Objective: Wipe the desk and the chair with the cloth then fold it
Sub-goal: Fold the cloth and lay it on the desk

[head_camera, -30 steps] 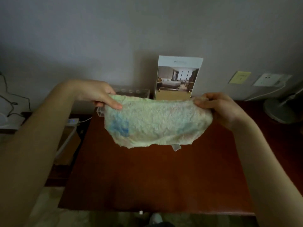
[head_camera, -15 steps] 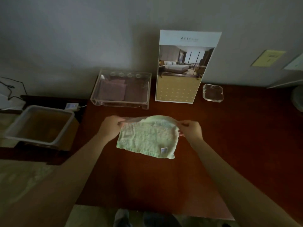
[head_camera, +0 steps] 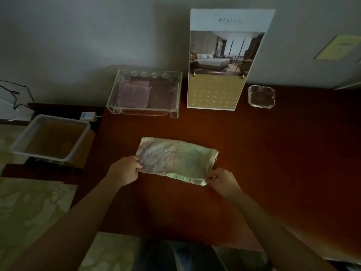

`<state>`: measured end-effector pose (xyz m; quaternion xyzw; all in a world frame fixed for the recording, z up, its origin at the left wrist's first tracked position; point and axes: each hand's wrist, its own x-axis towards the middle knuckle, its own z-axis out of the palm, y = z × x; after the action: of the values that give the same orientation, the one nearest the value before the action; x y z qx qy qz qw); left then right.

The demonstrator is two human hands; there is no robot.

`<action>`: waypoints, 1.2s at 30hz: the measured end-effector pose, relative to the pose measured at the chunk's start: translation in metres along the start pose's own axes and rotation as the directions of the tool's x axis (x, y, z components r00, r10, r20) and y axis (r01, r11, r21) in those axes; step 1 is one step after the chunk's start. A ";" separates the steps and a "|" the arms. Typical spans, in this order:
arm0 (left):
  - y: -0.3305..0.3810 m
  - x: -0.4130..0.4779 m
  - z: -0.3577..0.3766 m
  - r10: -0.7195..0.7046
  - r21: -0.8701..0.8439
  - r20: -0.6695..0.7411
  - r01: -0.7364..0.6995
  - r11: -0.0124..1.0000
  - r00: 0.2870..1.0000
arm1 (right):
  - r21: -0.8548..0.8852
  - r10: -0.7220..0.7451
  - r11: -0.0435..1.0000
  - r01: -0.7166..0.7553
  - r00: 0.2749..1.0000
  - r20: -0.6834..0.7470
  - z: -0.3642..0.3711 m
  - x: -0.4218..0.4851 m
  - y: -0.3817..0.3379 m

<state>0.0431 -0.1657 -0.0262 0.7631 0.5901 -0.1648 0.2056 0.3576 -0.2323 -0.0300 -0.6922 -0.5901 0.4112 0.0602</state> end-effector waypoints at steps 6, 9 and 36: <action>0.005 0.019 -0.022 0.010 0.032 -0.087 -0.007 0.999 0.996 | -0.013 0.142 0.990 -0.143 0.989 -0.035 -0.014 0.011 -0.009; 0.014 0.043 -0.029 -0.029 -0.061 -0.215 0.016 0.998 0.976 | -0.146 0.088 0.980 -0.136 0.952 -0.293 -0.022 0.029 -0.021; 0.018 0.054 -0.092 -0.060 -0.799 -0.202 -0.129 0.587 0.977 | 0.219 0.356 0.810 -0.544 0.753 0.554 0.031 -0.049 -0.039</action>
<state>0.0747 -0.0785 0.0283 0.6104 0.6034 0.2058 0.4700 0.3096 -0.2754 -0.0038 -0.6648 -0.3102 0.6765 -0.0648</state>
